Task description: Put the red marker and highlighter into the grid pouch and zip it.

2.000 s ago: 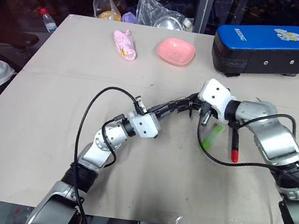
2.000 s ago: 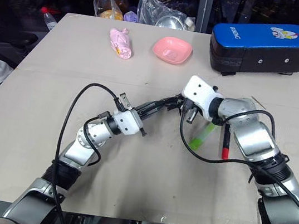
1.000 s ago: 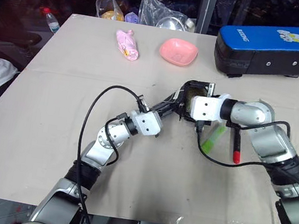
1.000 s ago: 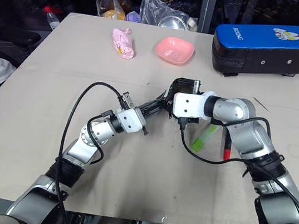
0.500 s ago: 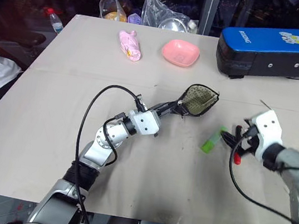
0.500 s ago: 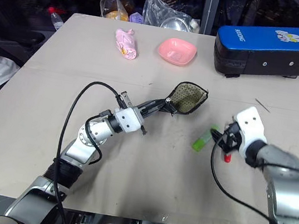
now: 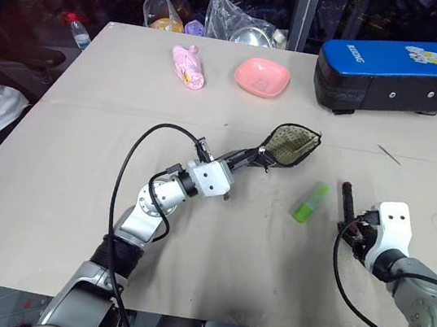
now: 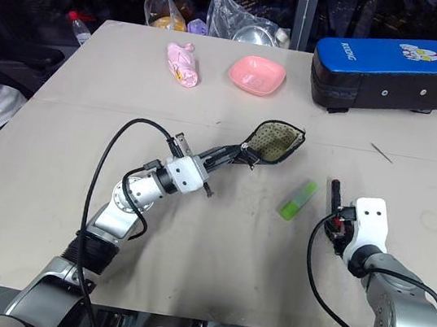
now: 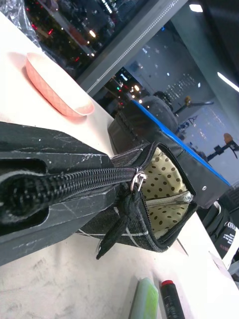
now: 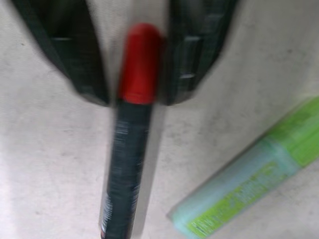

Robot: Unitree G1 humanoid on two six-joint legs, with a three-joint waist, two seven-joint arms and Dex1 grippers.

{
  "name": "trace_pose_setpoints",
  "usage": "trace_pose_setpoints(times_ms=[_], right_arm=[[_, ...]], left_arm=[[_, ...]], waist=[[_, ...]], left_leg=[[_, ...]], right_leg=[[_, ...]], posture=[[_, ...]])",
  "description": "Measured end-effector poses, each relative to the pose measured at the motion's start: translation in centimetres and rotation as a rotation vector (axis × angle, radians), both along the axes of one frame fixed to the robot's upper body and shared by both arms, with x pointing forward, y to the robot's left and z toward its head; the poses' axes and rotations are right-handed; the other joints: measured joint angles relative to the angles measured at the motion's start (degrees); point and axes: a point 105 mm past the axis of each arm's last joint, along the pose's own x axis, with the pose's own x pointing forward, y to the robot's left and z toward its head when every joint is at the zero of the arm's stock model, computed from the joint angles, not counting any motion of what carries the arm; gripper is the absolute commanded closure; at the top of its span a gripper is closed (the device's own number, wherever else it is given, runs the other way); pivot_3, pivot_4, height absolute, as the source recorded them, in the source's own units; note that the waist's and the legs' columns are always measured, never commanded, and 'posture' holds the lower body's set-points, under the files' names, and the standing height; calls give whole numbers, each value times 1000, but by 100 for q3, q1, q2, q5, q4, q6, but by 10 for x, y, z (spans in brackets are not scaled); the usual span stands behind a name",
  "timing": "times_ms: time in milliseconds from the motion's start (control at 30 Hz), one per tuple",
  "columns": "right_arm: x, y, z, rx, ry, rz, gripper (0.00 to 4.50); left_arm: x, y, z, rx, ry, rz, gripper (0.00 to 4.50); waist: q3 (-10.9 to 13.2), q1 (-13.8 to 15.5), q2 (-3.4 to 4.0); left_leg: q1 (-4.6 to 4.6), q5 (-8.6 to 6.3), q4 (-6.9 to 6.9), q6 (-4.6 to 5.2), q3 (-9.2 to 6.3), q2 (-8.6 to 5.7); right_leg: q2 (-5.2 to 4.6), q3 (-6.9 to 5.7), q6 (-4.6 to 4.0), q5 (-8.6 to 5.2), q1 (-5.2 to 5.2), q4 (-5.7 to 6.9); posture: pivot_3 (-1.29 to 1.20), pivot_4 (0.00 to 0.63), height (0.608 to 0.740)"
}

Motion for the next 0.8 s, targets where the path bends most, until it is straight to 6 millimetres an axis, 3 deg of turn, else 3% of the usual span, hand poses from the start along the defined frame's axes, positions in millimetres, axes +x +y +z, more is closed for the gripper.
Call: trace_pose_setpoints(times_ms=[100,200,267,300,400,467,633,800], right_arm=[[-1,-16,7,-127,6,40,4282],[9,-39,43,-404,-97,191,4282],[15,-40,70,-539,-180,304,4282],[19,-33,87,-576,-248,382,4282],[19,-15,110,-643,-333,567,4282],[18,-3,125,-793,-358,763,4282],[31,16,133,-911,-414,956,4282],[59,36,134,-1046,-465,1108,4282]], left_arm=[[0,0,0,6,2,-6,4500],[-1,0,1,29,-18,-21,4500],[-1,1,3,52,-42,-31,4500],[1,0,4,56,-50,-32,4500],[2,-1,5,65,-58,-39,4500],[3,0,4,70,-58,-38,4500],[1,-2,2,81,-62,-62,4500],[-2,-10,1,91,-69,-102,4500]], waist=[[0,3,1],[2,-2,4],[1,-11,1],[1,-13,1],[3,-6,3],[3,4,2],[5,-2,-6],[5,15,-5]], left_leg=[[-1,-1,1,1,3,-2],[0,-3,2,5,7,-12],[2,-3,1,5,2,-7],[2,-3,0,5,0,-4],[-1,-3,-1,4,-6,1],[-1,-3,-1,4,0,3],[-1,-2,10,4,13,2],[-4,5,16,-8,13,4]], right_leg=[[-1,-1,0,0,0,-3],[1,-1,4,2,-1,-8],[16,-1,5,3,1,-14],[22,1,5,3,1,-13],[30,8,4,3,0,-14],[29,10,4,3,0,-20],[20,12,5,4,0,-22],[20,12,7,5,-1,-19]], posture=[[0,150,738],[0,150,738],[0,150,738],[0,150,738],[0,150,738],[0,150,738],[0,150,738],[0,150,738]])
